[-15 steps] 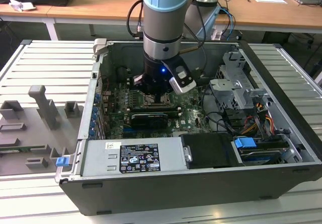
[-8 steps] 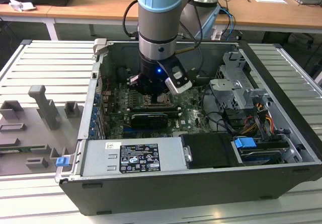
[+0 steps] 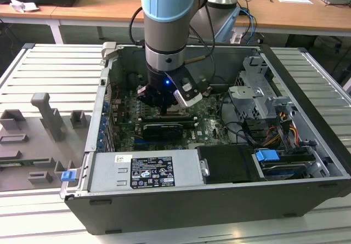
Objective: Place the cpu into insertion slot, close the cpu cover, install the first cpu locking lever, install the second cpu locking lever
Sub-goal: 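Install the second cpu locking lever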
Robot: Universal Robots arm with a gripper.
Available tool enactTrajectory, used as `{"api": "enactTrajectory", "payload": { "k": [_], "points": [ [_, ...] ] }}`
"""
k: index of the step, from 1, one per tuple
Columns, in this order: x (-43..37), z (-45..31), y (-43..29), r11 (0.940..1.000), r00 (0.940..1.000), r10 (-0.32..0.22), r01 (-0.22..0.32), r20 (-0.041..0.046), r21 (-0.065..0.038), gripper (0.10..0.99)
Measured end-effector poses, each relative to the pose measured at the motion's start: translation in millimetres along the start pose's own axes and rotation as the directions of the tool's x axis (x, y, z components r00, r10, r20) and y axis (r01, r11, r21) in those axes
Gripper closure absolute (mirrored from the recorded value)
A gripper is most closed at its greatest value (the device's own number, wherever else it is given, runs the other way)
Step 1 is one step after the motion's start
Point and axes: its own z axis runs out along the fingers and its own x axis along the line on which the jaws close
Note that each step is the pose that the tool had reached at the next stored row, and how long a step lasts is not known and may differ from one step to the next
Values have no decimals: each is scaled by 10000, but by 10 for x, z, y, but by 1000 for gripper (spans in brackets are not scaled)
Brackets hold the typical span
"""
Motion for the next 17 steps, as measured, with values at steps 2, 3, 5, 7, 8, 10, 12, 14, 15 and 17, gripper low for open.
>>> {"api": "enactTrajectory", "payload": {
  "k": [2, 3, 5, 7, 8, 10, 12, 14, 15, 17],
  "points": [
    [38, 26, -1, 10000, 10000, -1, 1, 3, -62, 980],
    [60, 39, -2, 9999, 10000, 2, -2, 8, -130, 980],
    [85, 47, -1, 9995, 10000, 4, -4, 23, -301, 980],
    [119, 56, -2, 9989, 10000, 8, -6, 36, -461, 980],
    [148, 63, -3, 9987, 10000, 10, -7, 41, -512, 980],
    [166, 88, -10, 9985, 10000, 10, -7, 44, -551, 980],
    [169, 113, -23, 9982, 10000, 10, -7, 48, -598, 980],
    [176, 150, -76, 9959, 10000, 23, -16, 74, -907, 980],
    [182, 162, -104, 9941, 10000, 28, -18, 88, -1088, 980],
    [189, 198, -122, 9905, 9999, 39, -24, 110, -1373, 980]
  ]
}}
